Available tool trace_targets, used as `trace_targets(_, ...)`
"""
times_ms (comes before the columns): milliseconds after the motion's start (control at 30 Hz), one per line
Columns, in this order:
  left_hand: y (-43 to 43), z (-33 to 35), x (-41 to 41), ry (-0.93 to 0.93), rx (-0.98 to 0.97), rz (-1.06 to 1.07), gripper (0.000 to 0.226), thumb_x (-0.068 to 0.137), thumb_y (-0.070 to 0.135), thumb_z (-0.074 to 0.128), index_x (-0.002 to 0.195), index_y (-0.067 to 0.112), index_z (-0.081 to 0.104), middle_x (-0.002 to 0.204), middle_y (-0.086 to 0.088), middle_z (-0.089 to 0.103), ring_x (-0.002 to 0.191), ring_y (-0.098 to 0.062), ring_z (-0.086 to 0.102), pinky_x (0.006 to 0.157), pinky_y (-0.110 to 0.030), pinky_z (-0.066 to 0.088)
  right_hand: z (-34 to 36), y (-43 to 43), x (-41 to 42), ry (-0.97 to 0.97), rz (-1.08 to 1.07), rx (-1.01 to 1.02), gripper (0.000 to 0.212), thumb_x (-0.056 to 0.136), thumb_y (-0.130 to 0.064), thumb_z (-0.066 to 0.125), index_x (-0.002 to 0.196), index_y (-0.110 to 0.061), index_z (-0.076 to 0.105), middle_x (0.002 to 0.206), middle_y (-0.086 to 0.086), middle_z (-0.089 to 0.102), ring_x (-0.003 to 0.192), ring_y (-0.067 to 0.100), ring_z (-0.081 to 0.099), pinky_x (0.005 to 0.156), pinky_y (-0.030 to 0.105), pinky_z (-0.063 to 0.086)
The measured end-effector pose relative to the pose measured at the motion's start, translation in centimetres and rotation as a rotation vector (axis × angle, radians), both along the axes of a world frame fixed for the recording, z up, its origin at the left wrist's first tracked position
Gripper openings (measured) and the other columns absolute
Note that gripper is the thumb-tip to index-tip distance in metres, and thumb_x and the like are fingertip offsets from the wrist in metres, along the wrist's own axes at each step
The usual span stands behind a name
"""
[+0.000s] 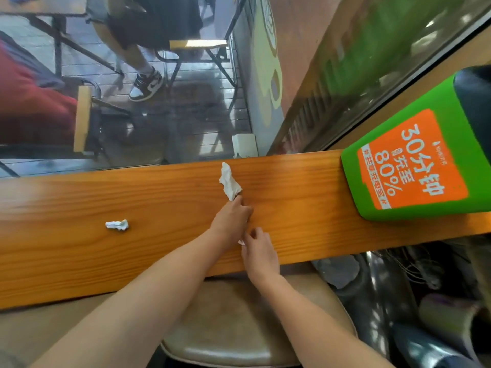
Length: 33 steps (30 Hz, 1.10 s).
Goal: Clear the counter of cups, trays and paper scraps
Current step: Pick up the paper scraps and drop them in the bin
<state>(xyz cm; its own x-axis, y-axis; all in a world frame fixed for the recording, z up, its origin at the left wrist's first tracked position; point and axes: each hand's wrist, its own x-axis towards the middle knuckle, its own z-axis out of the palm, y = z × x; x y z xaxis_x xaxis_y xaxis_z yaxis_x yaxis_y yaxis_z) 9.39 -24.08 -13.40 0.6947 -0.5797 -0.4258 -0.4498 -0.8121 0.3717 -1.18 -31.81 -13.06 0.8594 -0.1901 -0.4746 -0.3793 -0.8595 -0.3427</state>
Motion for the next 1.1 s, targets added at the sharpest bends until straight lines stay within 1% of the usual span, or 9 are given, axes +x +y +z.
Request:
trace_targets(233, 3.4, 1.3, 0.5, 0.112, 0.061, 0.181, 0.011, 0.089, 0.006, 0.057, 0.083, 0.015, 0.054, 0.097, -0.003, 0.049, 0.079, -0.021, 0.051, 0.068, -0.032, 0.045, 1.7, -1.6, 2.3, 0.035, 0.029, 0.074, 0.005, 0.093, -0.012, 0.05, 0.095, -0.013, 0.054, 0.103, 0.01, 0.059, 0.094, 0.03, 0.057, 0.072, 0.039, 0.044)
trace_targets(333, 7.3, 2.1, 0.9, 0.121, 0.115, 0.229, 0.009, 0.088, 0.007, 0.057, 0.087, 0.016, 0.057, 0.098, -0.003, 0.051, 0.085, -0.025, 0.056, 0.074, -0.035, 0.052, 3.2, -1.4, 5.2, -0.009, 0.035, 0.13, 0.022, 0.093, -0.005, 0.042, 0.106, -0.019, 0.053, 0.097, 0.003, 0.054, 0.084, 0.026, 0.054, 0.067, 0.036, 0.043)
trace_targets(433, 12.3, 2.3, 1.6, 0.059, 0.152, 0.333, 0.016, 0.093, 0.005, 0.051, 0.1, 0.017, 0.06, 0.105, -0.007, 0.056, 0.094, -0.027, 0.055, 0.081, -0.038, 0.053, 3.9, -0.4, 9.0, -0.104, 0.028, 0.134, 0.047, 0.093, 0.001, 0.037, 0.132, -0.021, 0.051, 0.108, 0.001, 0.05, 0.088, 0.02, 0.052, 0.07, 0.031, 0.044)
trace_targets(567, 19.4, 1.9, 1.7, -0.109, 0.205, 0.547, 0.024, 0.09, 0.001, 0.053, 0.11, 0.012, 0.057, 0.117, -0.011, 0.052, 0.107, -0.029, 0.045, 0.081, -0.038, 0.051, 3.1, 1.7, 13.1, -0.182, 0.026, 0.04, 0.045, 0.095, -0.002, 0.047, 0.139, -0.013, 0.05, 0.127, 0.01, 0.051, 0.109, 0.026, 0.05, 0.083, 0.033, 0.049)
trace_targets(700, 24.1, 0.3, 1.0, -0.101, 0.194, 0.783, 0.02, 0.1, 0.019, 0.043, 0.117, 0.01, 0.049, 0.124, -0.017, 0.045, 0.108, -0.034, 0.044, 0.082, -0.043, 0.046, 1.3, 4.0, 13.7, -0.038, 0.129, -0.047, 0.047, 0.098, -0.013, 0.05, 0.144, -0.018, 0.044, 0.147, 0.009, 0.039, 0.122, 0.029, 0.04, 0.095, 0.039, 0.045)
trace_targets(800, 25.1, -0.6, 0.5, -0.055, 0.15, 0.807, 0.025, 0.102, 0.028, 0.044, 0.122, 0.013, 0.046, 0.127, -0.017, 0.041, 0.106, -0.033, 0.046, 0.083, -0.044, 0.048, 0.2, 5.2, 12.4, -0.051, 0.177, -0.107, 0.04, 0.095, -0.001, 0.047, 0.132, -0.016, 0.053, 0.141, 0.008, 0.043, 0.112, 0.027, 0.041, 0.086, 0.035, 0.047)
trace_targets(900, 25.1, -0.8, 0.2, -0.05, 0.138, 0.703, 0.016, 0.099, 0.012, 0.045, 0.115, 0.013, 0.048, 0.119, -0.014, 0.041, 0.099, -0.03, 0.045, 0.075, -0.041, 0.048, -0.3, 6.0, 10.8, -0.043, 0.187, -0.065, 0.027, 0.09, 0.007, 0.044, 0.104, -0.013, 0.054, 0.119, 0.009, 0.05, 0.096, 0.022, 0.042, 0.077, 0.031, 0.042)
trace_targets(1000, 24.6, -0.3, 0.3, 0.007, 0.125, 0.568, 0.011, 0.097, 0.01, 0.044, 0.098, 0.005, 0.054, 0.102, -0.012, 0.04, 0.085, -0.029, 0.046, 0.069, -0.04, 0.044, 0.0, 6.2, 9.8, 0.057, 0.152, 0.01, 0.017, 0.091, -0.001, 0.042, 0.091, -0.015, 0.052, 0.108, 0.008, 0.052, 0.096, 0.028, 0.051, 0.08, 0.037, 0.047)
trace_targets(1100, 22.7, 1.1, 0.3, 0.088, 0.103, 0.481, 0.019, 0.095, 0.011, 0.043, 0.09, 0.005, 0.06, 0.097, -0.014, 0.052, 0.088, -0.036, 0.056, 0.07, -0.038, 0.044, 1.0, 5.0, 9.0, 0.104, 0.091, 0.03, 0.016, 0.088, -0.002, 0.046, 0.086, -0.017, 0.051, 0.104, 0.01, 0.057, 0.095, 0.029, 0.053, 0.079, 0.038, 0.047)
